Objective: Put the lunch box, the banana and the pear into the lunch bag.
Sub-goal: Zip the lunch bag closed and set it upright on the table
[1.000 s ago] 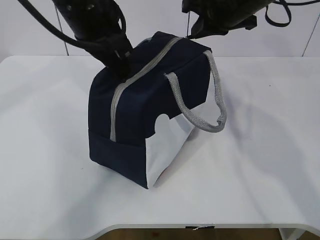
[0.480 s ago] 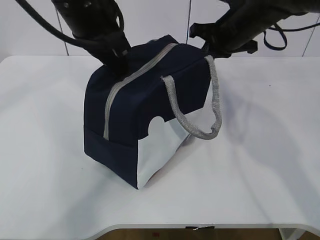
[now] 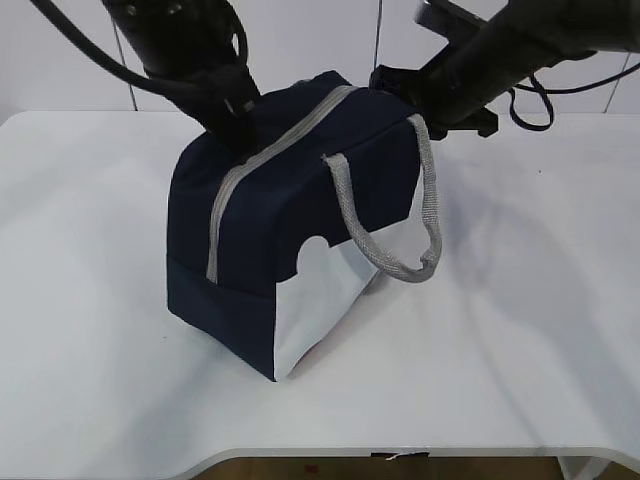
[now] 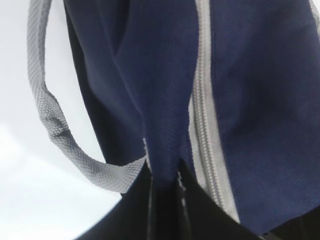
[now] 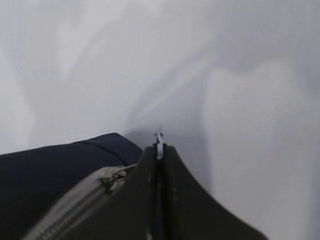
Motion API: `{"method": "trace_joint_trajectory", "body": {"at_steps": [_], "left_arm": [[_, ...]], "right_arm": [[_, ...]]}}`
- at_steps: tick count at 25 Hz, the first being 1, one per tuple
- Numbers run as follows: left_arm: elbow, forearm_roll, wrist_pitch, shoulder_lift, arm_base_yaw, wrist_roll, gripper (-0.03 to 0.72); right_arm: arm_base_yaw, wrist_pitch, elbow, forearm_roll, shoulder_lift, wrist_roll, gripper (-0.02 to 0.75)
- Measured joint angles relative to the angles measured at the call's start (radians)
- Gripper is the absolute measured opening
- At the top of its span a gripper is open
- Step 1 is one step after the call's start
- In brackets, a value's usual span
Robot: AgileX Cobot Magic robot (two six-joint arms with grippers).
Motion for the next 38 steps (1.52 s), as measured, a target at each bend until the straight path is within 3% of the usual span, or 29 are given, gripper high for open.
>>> {"method": "trace_joint_trajectory", "body": {"at_steps": [10, 13, 20, 23, 29, 33, 38], "left_arm": [[0.000, -0.024, 0.012, -0.001, 0.000, -0.006, 0.013], [0.000, -0.025, 0.015, -0.001, 0.000, -0.012, 0.012], [0.000, -0.025, 0.017, -0.001, 0.000, -0.042, 0.012], [0.000, -0.025, 0.017, -0.001, 0.000, -0.057, 0.012], [0.000, 0.029, 0.017, -0.001, 0.000, -0.172, 0.020], [0.000, 0.094, 0.017, -0.004, 0.000, -0.261, 0.130], [0.000, 0.118, 0.017, -0.008, 0.000, -0.283, 0.435]], "right_arm": [[-0.002, 0.062, -0.004, 0.045, 0.001, -0.061, 0.027], [-0.003, 0.092, -0.015, 0.057, 0.001, -0.063, 0.117], [-0.003, 0.135, -0.082, 0.060, 0.001, -0.072, 0.480], [-0.003, 0.191, -0.135, 0.001, -0.003, -0.088, 0.523], [-0.003, 0.431, -0.294, -0.086, -0.013, -0.097, 0.524], [-0.003, 0.546, -0.380, -0.104, -0.013, -0.099, 0.512], [-0.003, 0.565, -0.416, -0.173, -0.030, -0.101, 0.511]]}}
